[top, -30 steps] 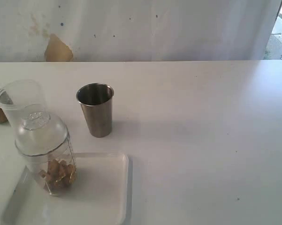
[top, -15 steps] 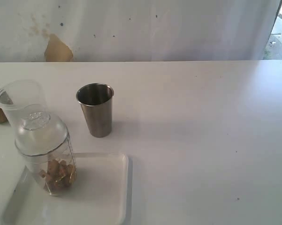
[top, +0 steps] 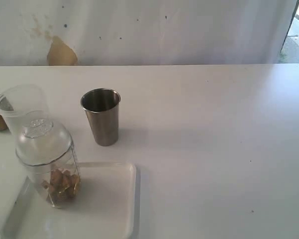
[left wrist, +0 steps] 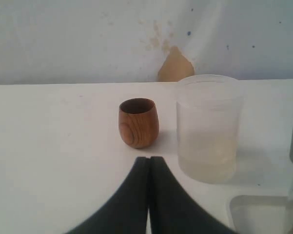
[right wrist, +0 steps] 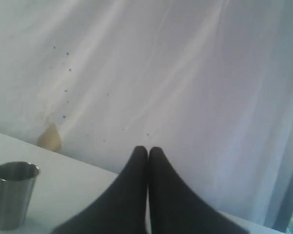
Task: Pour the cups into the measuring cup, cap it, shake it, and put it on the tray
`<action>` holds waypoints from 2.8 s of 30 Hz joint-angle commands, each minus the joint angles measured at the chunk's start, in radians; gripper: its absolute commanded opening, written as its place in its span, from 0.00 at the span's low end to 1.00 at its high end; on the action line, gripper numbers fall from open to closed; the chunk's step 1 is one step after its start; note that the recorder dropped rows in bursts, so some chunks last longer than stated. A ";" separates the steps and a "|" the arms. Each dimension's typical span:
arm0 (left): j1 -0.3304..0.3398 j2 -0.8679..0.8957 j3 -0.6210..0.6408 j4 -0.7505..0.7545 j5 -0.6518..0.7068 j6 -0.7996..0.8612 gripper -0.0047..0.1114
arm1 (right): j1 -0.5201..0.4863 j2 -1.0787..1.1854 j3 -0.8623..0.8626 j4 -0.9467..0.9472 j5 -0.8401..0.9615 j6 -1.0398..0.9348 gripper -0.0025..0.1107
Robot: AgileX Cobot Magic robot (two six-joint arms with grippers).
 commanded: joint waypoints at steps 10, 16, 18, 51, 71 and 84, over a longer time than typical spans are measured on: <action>-0.003 -0.004 0.006 0.003 -0.005 -0.001 0.04 | -0.201 -0.003 0.424 0.175 -0.344 -0.032 0.02; -0.003 -0.004 0.006 0.003 -0.005 -0.001 0.04 | -0.255 -0.003 0.424 0.182 -0.166 -0.038 0.02; -0.003 -0.004 0.006 0.003 -0.005 -0.001 0.04 | -0.266 -0.003 0.424 0.182 -0.097 -0.036 0.02; -0.003 -0.004 0.006 0.003 -0.005 -0.001 0.04 | -0.289 -0.003 0.424 0.189 0.046 0.016 0.02; -0.003 -0.004 0.006 0.003 -0.005 -0.001 0.04 | -0.289 -0.003 0.424 0.189 0.046 0.016 0.02; -0.003 -0.004 0.006 0.003 -0.005 -0.001 0.04 | -0.289 -0.003 0.424 0.188 0.046 0.016 0.02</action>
